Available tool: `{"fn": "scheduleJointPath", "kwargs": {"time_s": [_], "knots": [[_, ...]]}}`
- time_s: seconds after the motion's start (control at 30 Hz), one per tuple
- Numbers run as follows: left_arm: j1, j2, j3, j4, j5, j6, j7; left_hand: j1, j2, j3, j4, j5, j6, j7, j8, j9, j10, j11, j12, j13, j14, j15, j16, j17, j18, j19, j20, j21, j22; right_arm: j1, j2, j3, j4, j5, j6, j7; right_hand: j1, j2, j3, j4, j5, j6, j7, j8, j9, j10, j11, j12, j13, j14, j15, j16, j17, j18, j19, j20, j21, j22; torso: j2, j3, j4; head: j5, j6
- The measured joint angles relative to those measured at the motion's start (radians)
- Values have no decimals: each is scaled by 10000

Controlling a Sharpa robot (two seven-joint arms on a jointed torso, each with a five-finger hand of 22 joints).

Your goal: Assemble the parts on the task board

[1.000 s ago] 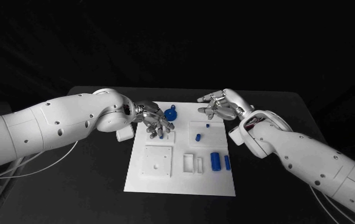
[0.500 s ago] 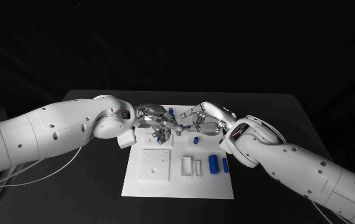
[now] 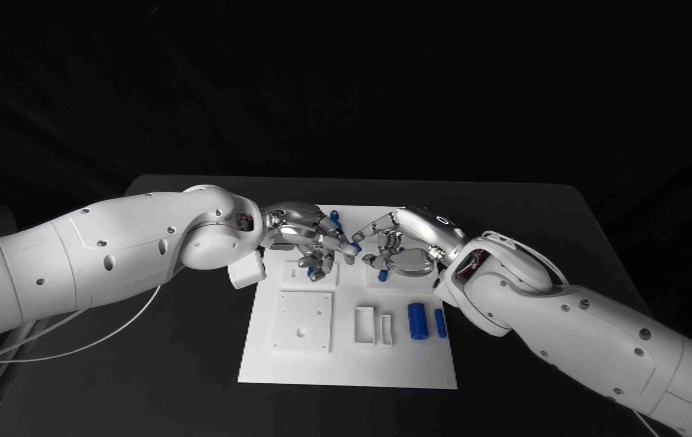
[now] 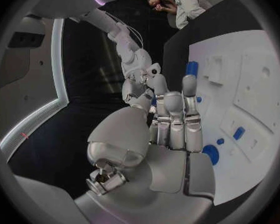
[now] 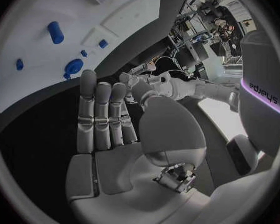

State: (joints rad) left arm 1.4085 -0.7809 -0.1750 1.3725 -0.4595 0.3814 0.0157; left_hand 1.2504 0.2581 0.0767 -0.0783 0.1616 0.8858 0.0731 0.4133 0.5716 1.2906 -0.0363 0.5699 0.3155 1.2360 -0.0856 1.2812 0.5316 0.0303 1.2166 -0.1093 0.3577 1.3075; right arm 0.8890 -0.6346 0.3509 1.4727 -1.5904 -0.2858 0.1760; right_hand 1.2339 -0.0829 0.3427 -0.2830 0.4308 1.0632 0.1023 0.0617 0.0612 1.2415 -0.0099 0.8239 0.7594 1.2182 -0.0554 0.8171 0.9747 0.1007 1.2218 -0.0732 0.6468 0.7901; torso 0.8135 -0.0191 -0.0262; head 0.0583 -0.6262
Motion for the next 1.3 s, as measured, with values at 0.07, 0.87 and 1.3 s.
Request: {"fn": "scheduleJointPath", "kwargs": {"time_s": [0.07,0.87,1.3], "knots": [[0,0,0,-24,2,14,-2,0,0,10,-10,2,0,0,-12,7,0,0,0,0,0,0,0,0,1,0,0,0,0,-12,-31,0,38,-33,-20,4,-17,-17,44,-10,0,4,-4,0,0,35,-34,5,93,1,-2,0,75,23,0,0,0,170,-1,-1,0,5,-1],[-4,93,-31,-210,-124,189,-212,1,0,18,-24,-3,35,35,-39,227,1,0,39,-9,0,0,43,-19,1,0,0,0,-1,-125,-142,-2,348,65,-1095,257,-56,-135,330,1,-1,5,-76,0,0,220,-135,355,1005,180,-108,92,690,48,294,-74,-524,1548,-1,-10,5,41,-40],[-5,112,-34,-211,-185,197,-252,1,0,18,-26,4,35,35,-70,229,11,10,39,-8,0,0,43,-29,0,1,0,0,6,-131,-143,-1,348,122,-973,293,-56,-135,329,2,-1,9,-79,0,0,293,-134,397,1210,180,-108,91,832,45,432,-103,-988,2243,-1,-10,-2,50,-44]]}}
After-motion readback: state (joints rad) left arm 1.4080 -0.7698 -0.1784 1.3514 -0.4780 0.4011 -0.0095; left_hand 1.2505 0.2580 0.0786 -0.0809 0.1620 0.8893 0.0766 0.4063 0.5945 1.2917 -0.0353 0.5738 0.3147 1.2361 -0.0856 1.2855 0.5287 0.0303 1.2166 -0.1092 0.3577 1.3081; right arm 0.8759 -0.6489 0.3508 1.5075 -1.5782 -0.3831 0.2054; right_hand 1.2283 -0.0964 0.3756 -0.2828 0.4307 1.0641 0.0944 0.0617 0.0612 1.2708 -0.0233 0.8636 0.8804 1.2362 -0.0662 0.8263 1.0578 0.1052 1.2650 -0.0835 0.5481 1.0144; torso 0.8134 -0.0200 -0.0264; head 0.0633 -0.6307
